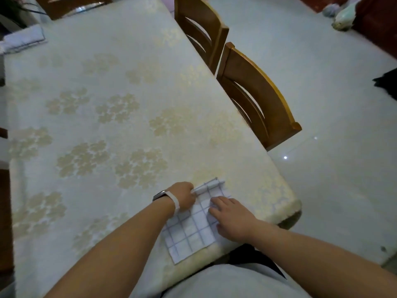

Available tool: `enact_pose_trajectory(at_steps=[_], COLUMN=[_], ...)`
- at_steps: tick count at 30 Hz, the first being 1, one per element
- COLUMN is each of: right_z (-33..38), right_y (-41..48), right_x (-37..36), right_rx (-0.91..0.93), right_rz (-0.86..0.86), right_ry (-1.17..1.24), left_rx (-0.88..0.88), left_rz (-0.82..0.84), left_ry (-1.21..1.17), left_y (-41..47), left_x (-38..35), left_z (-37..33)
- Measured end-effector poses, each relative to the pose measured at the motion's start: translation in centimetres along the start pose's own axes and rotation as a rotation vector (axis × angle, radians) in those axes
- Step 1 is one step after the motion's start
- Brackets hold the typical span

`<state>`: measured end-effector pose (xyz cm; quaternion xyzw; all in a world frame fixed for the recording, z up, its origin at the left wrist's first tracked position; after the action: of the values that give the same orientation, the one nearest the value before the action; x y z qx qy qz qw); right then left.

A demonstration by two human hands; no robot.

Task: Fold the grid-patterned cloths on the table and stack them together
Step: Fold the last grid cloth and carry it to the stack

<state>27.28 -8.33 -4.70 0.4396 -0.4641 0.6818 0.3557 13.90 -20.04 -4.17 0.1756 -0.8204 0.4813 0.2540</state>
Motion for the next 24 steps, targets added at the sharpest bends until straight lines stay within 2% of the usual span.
enact_pose_trajectory(at_steps=[7,10,17,21,24], right_z=[-2.6,-3.4,-1.8,-0.3,0.0], right_y=[0.3,0.7,3.4,4.6,5.5], right_x=[1.9,2.1,2.2,2.9,3.2], right_rx=[-0.266,-0.401,-0.630,-0.661,-0.639], right_rz=[-0.157,-0.103,-0.095,-0.068,-0.068], right_ry=[0.202,0.292,0.920,1.204,1.180], left_rx=[-0.001,0.002,0.047,0.116,0.208], left_rz=[-0.208,-0.288,-0.400,-0.484,-0.515], left_ry=[-0.502,-0.650,-1.079,-1.247,-1.309], left_y=[-3.5,-5.0,-7.1,-8.0,-8.5], left_x=[2.1,2.5,1.9,2.0,1.4], left_z=[2.8,4.2,6.5,7.9,9.2])
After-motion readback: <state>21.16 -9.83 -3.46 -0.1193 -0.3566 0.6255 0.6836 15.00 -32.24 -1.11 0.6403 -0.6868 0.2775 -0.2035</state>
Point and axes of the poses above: each hand's wrist, its own y-axis towards the middle knuckle, its own x-axis out of the back of the hand, z = x × y, the point moved 5 cm from there along y, towards the middle knuckle, and after that the axes turned 7 degrees about -y, right-handed, at the moved point
